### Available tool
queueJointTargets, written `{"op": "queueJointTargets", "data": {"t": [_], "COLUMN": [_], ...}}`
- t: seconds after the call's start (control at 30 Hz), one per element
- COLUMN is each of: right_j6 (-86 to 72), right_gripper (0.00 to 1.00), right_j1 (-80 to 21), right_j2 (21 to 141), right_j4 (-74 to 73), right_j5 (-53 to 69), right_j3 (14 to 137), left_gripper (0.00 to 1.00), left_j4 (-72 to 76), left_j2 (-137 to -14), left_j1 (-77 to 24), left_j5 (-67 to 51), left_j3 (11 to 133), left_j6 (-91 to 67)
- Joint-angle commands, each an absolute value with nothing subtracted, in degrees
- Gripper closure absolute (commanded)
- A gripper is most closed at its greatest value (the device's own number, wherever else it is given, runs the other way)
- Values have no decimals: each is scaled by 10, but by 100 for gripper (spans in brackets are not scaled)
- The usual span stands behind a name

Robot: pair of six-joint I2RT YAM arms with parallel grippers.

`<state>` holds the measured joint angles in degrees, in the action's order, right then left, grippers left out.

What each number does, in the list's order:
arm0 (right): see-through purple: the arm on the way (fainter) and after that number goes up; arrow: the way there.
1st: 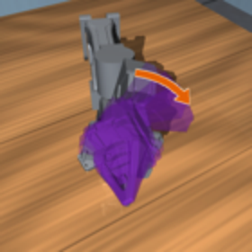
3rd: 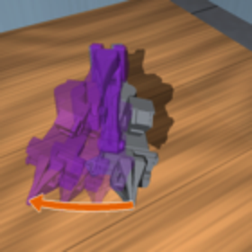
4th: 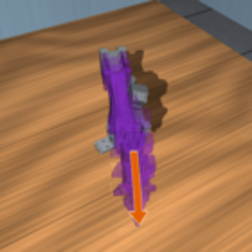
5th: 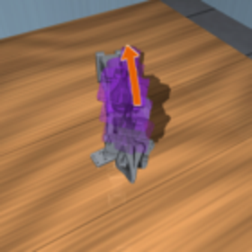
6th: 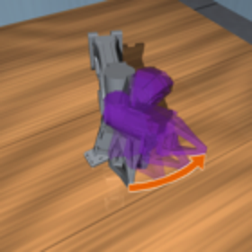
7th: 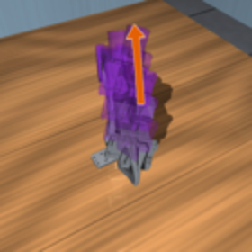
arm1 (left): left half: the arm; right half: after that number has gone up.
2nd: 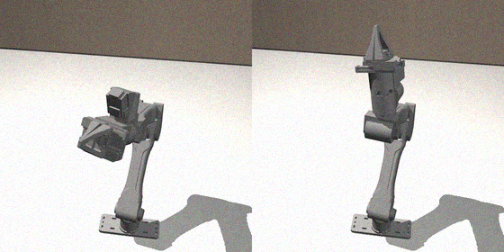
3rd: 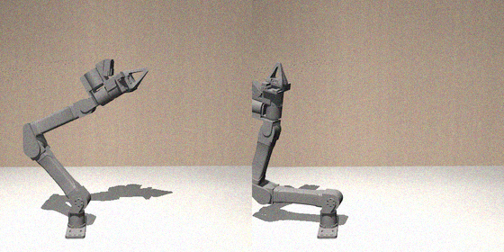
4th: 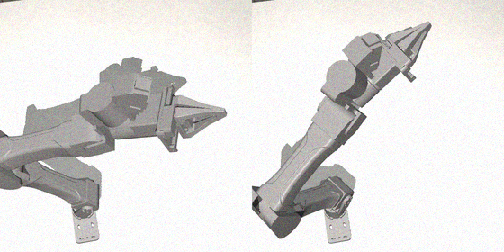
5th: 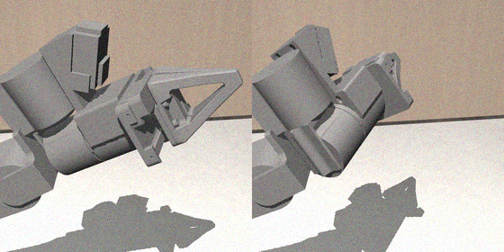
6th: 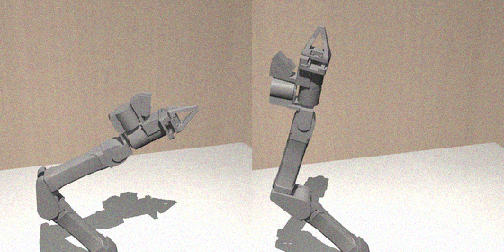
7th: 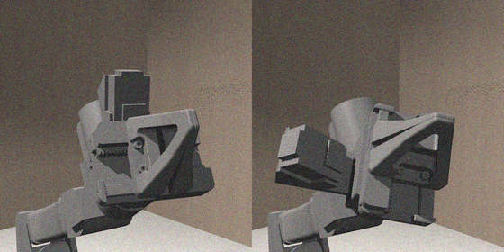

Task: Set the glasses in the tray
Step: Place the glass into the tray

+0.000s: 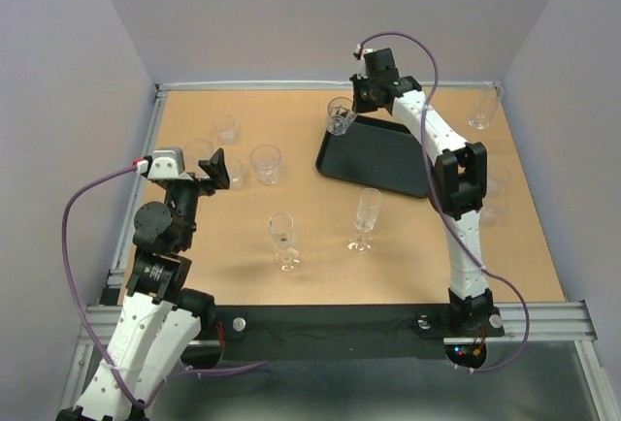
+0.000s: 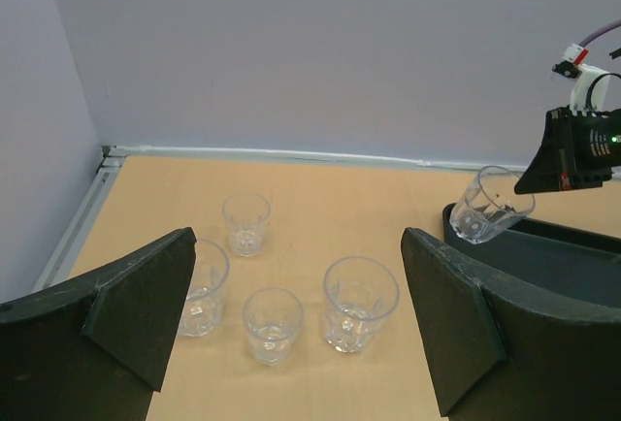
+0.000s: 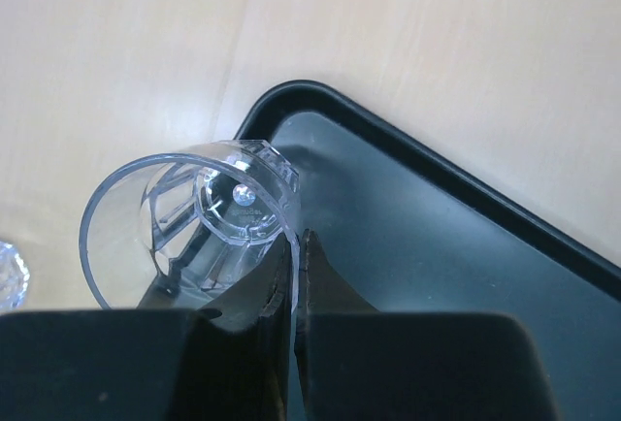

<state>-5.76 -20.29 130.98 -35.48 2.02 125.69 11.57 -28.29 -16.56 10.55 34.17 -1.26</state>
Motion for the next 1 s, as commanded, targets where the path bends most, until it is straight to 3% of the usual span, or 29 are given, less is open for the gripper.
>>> {"op": "queueJointTargets", "data": {"t": [0.0,0.67,0.97], "right_j6": [-95,-99,-102], "right_gripper": [100,97,82], "right_j1": [-195,-196,-196], "right_j2": [1307,1332,1332], "right_j4": [-312,-309,-309], "right_j5": [-46,-44,-25], "right_j3": [1293,1268,1255], "left_gripper": [2,2,2], "left_j4": [144,145,145], "left_j2": [-283,-276,-276], "left_j1": [-169,-169,-169], "left_j5": [101,99,98], "left_j3": [338,338,338], "left_j6": [-3,-3,-3]}}
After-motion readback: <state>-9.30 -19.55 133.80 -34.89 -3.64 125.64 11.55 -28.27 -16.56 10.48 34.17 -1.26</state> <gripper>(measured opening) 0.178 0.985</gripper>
